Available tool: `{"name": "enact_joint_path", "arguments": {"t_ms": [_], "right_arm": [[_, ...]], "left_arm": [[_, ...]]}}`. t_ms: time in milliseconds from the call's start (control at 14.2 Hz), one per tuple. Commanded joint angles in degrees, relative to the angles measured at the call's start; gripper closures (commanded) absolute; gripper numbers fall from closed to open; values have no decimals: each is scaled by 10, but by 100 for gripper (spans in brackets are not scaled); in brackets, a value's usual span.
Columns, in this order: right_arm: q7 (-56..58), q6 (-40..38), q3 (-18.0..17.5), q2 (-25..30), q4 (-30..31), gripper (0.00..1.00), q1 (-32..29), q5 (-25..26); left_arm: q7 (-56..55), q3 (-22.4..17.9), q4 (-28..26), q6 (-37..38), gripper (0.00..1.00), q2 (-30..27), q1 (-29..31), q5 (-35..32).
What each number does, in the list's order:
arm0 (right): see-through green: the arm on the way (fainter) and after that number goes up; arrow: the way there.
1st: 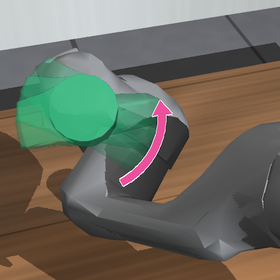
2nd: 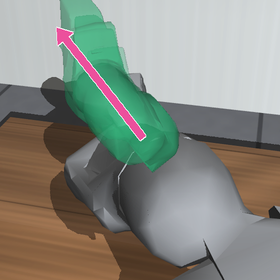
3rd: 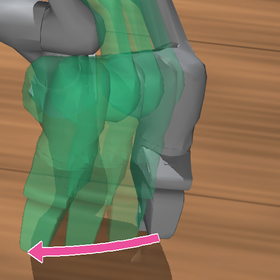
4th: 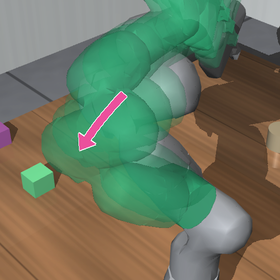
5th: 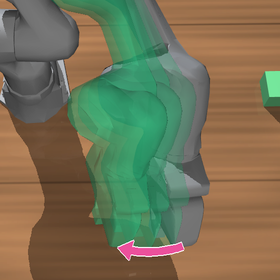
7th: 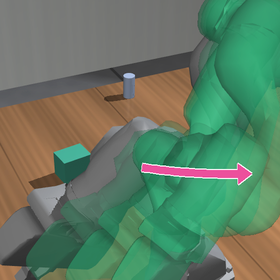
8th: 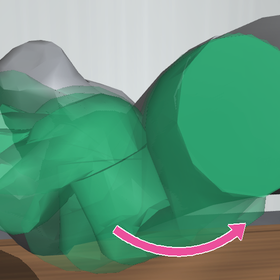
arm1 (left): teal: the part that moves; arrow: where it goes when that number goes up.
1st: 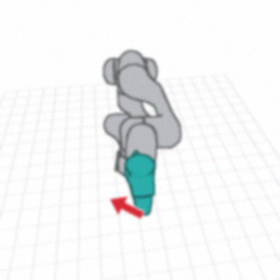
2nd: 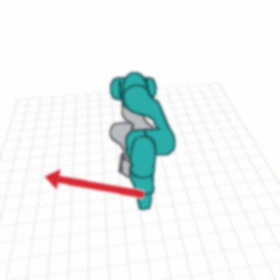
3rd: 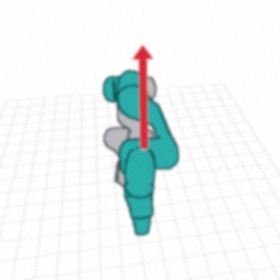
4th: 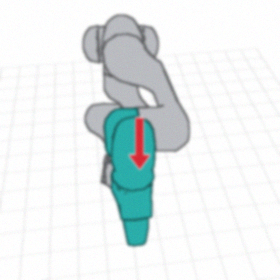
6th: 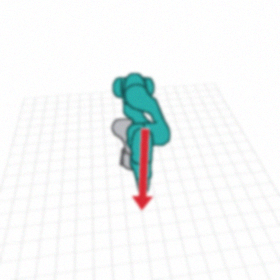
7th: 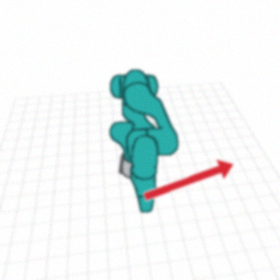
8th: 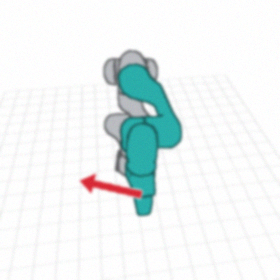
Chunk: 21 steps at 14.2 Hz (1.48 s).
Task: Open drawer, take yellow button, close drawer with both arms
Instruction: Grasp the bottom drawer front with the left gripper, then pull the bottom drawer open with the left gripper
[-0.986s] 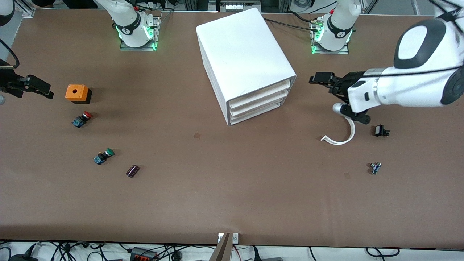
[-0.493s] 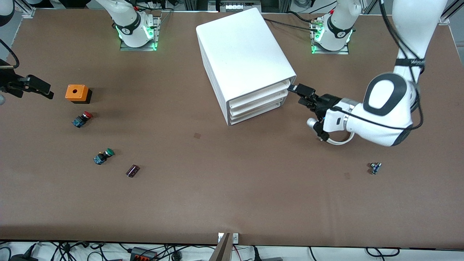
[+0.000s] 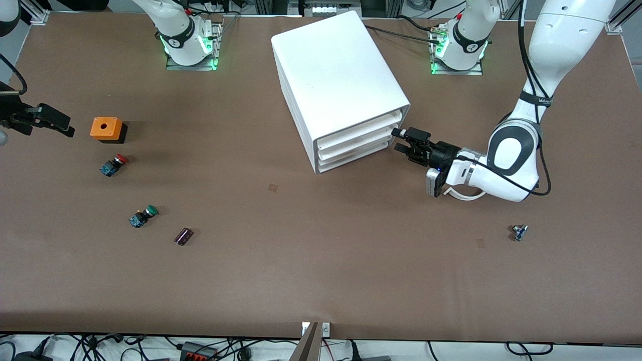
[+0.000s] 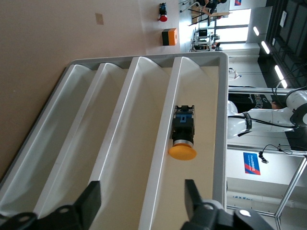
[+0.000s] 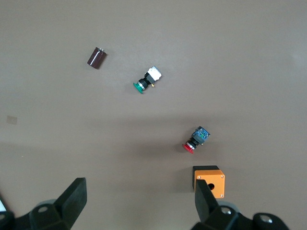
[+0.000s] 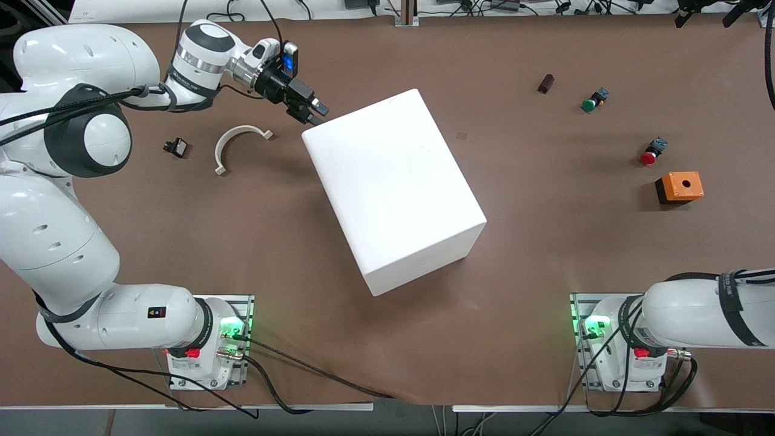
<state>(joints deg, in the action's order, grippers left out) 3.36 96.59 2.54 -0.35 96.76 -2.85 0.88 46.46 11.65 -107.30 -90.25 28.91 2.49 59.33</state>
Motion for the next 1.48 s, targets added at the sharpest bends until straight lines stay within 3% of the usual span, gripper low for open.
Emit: {"name": "enact_joint_path", "arguments": {"t_ms": [0,282,352,493,775,915,1408], "right_arm": [[12,9,-1,9,12,0,-2,-4],[12,9,-1,9,12,0,-2,-4],[12,9,-1,9,12,0,-2,-4],[12,8,-1,9,12,0,-2,-4],[12,6,-1,9,12,0,-2,-4],[12,6,-1,9,12,0,-2,-4],[12,11,-4,1,9,0,0,-9]], "left_arm": [[27,3,-38,-11,35,-25,-2,31],[38,21,-55,-11,39,-18,-12,43],[38,28,-59,-10,46,-19,-10,43],[38,36,-59,-11,69,-18,-12,43],[37,36,-56,-12,95,-16,-21,41],[33,29,-38,-14,97,-8,-21,33],[31,-29,148,-14,95,109,-10,-36]]}}
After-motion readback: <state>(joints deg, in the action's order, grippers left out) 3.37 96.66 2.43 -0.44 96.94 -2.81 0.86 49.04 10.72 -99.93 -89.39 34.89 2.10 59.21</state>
